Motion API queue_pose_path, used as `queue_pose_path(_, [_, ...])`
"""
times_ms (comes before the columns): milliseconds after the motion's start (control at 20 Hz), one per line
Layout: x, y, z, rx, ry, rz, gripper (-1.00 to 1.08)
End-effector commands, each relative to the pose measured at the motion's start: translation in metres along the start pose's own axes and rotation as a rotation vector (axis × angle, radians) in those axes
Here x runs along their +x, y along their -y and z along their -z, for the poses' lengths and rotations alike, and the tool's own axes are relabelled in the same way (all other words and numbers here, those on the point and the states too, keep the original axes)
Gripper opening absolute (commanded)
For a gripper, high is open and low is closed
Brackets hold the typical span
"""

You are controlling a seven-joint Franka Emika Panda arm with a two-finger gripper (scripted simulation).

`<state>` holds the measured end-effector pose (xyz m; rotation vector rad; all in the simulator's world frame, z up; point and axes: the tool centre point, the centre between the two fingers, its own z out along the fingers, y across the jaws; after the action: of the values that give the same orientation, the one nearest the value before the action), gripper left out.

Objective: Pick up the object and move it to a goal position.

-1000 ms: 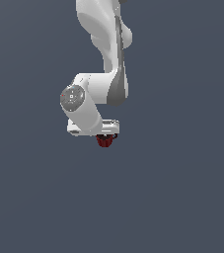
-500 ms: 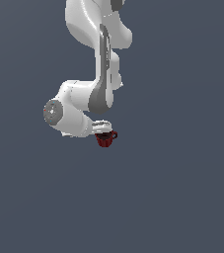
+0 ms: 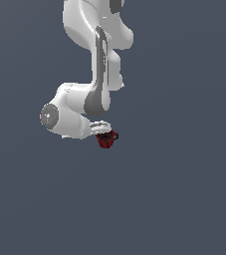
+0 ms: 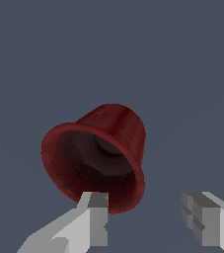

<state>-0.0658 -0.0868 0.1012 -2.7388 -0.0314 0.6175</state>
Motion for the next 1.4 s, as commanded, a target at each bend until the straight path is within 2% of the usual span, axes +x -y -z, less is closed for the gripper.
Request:
queue_pose_path(0, [0.0,0.0,-0.003,0.0,0.001,0.001,0.28])
queue_pose_path(500, [-0.001,0.0,-0.03,0.003,0.003,0.002,0.28])
queue_pose_path(550, [-0.001,0.0,-0.03,0.003,0.003,0.002,-1.0])
queue_pose_path(1350, [-0.006,0.005,-0.018,0.003,0.002,0.003,-1.0])
